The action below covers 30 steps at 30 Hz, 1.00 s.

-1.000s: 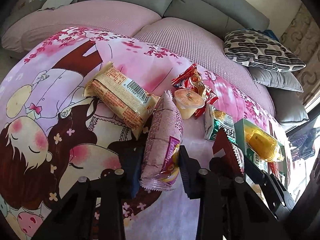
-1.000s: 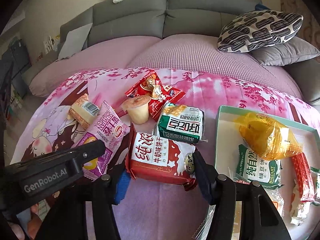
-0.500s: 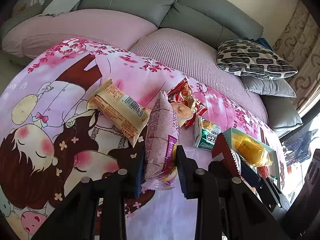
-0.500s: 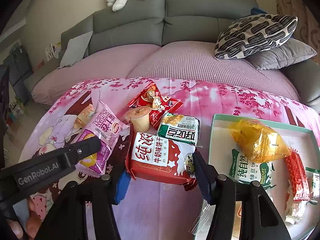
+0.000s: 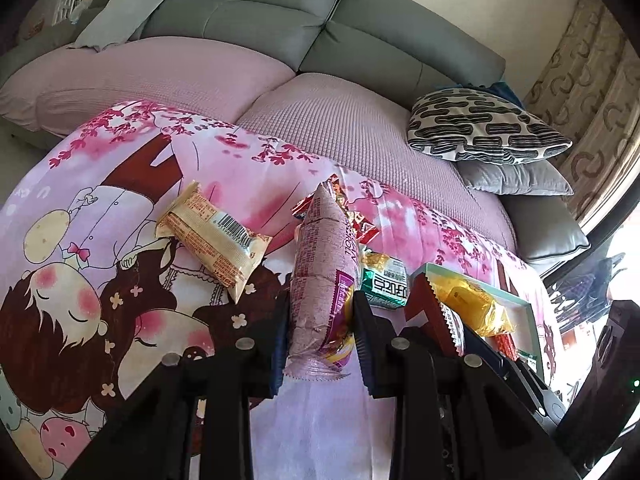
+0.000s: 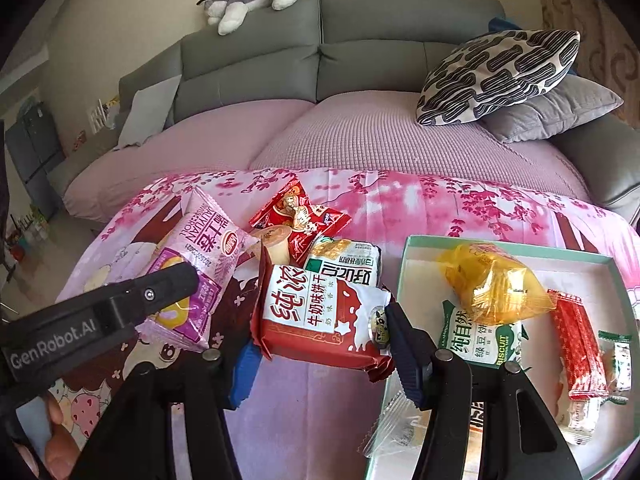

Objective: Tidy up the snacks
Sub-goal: 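Carry the pink roll bag and red-white box over the tray with both grippers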

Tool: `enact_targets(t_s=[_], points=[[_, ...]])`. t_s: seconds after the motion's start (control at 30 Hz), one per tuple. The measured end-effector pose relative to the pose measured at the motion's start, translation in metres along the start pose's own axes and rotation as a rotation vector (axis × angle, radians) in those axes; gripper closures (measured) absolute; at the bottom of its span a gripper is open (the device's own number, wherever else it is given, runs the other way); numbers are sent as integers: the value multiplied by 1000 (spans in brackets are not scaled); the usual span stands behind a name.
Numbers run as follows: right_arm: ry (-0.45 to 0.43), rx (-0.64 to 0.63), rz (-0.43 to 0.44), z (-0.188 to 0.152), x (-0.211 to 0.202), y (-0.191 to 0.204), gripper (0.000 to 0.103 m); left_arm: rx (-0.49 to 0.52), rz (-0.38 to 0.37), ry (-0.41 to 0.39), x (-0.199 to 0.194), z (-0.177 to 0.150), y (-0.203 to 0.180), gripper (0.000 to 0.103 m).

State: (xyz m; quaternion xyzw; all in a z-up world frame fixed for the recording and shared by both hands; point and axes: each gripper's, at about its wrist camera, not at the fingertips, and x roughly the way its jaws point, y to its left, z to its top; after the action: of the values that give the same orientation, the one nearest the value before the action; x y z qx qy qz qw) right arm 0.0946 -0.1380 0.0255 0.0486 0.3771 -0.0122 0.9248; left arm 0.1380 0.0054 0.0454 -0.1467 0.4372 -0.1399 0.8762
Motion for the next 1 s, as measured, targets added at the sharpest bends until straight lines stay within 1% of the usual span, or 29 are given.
enact_targets(t_s=[0.13, 0.33, 0.57, 0.7, 0.9, 1.0], points=[[-27, 21, -26, 3, -14, -13, 42, 16, -39, -13, -5, 0, -14, 72], [-70, 83, -97, 8, -38, -47, 42, 66, -120, -14, -10, -4, -42, 72], [-101, 157, -211, 5, -65, -94, 42, 127, -240, 25, -7, -14, -79, 72], [-104, 191, -270, 1, -76, -118, 42, 162, -279, 51, -2, -20, -100, 72], [-123, 236, -334, -3, -95, -146, 42, 204, -345, 81, 3, -31, -127, 72], [-129, 250, -361, -4, -101, -160, 42, 225, -363, 88, 5, -35, -138, 72]])
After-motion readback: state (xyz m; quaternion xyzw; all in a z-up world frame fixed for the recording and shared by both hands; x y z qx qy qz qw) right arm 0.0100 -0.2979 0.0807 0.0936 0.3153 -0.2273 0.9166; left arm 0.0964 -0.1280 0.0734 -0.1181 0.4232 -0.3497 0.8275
